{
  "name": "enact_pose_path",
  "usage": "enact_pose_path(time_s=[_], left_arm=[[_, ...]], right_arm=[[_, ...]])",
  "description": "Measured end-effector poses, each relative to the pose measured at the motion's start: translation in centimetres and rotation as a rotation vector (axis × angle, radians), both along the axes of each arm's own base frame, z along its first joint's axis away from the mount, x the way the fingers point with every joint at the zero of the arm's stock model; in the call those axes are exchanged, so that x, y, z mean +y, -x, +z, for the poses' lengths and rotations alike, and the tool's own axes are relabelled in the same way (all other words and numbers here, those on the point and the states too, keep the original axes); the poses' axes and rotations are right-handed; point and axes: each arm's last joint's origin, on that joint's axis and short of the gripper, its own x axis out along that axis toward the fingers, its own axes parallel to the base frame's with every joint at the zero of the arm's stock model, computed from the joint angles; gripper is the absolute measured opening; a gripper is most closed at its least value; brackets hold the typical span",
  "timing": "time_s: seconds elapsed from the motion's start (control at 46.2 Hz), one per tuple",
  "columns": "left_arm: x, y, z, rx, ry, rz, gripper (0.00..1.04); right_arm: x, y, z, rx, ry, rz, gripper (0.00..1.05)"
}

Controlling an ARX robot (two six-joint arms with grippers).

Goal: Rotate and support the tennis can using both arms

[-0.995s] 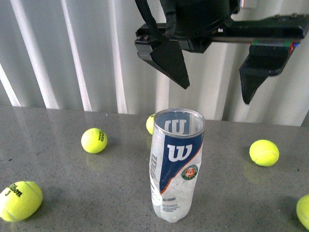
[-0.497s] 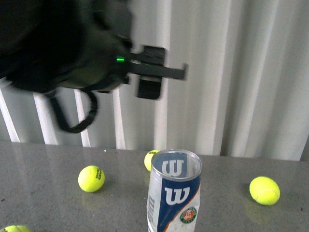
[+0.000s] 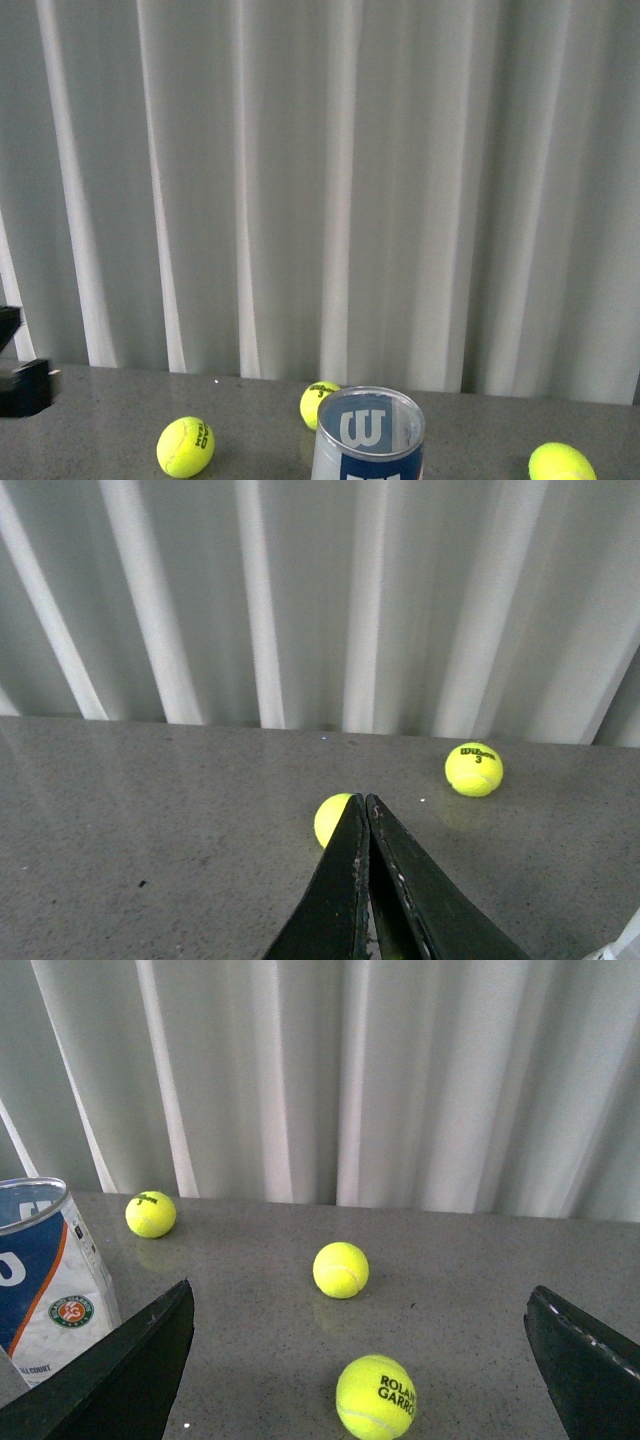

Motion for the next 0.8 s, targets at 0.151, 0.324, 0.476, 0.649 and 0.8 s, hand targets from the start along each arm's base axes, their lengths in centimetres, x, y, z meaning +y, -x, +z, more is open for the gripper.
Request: enact_pose_path(time_s=[0.151, 0.324, 0.476, 0.649, 0.8], left_arm=[[1.6, 1.8, -1.0, -0.003, 0.001, 0.014, 0.04], [3.0, 4.1, -2.1, -0.003, 0.002, 0.003, 0.04], [3.6, 5.2, -2.7, 0.002, 0.001, 0.013, 0.04], [4.6, 6.4, -3.1, -0.001, 0.002, -0.010, 0.04], [5.1, 7.3, -3.8, -0.015, 0.002, 0.013, 0.04]], right_arm=[[0.0, 0.0, 0.0, 0.000, 0.000, 0.001, 0.98], [0.0, 0.0, 0.0, 0.000, 0.000, 0.000, 0.98], [0.0, 0.0, 0.0, 0.000, 0.000, 0.000, 0.98], [0.0, 0.0, 0.0, 0.000, 0.000, 0.000, 0.98], [0.0, 0.0, 0.0, 0.000, 0.000, 0.000, 0.98]])
